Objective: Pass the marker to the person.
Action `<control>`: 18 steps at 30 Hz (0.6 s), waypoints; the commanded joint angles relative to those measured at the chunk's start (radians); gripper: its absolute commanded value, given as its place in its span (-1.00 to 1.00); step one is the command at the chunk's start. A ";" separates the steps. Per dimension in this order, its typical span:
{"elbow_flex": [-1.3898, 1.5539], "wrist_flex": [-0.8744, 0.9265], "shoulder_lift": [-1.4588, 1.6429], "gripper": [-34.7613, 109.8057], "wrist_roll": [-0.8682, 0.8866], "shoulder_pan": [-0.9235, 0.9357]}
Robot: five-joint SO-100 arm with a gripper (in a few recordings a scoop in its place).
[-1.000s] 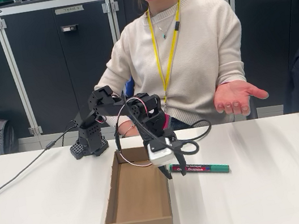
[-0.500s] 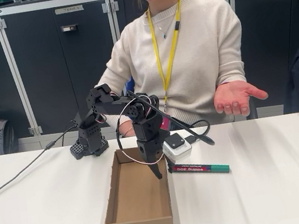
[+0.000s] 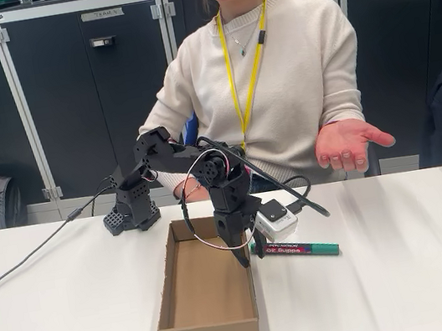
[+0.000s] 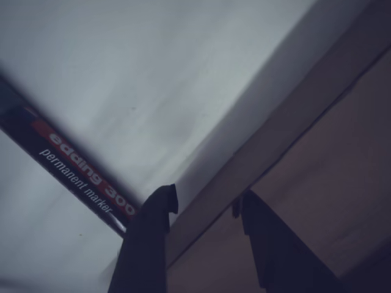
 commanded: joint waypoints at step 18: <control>0.095 -0.012 0.169 -0.23 0.077 -0.005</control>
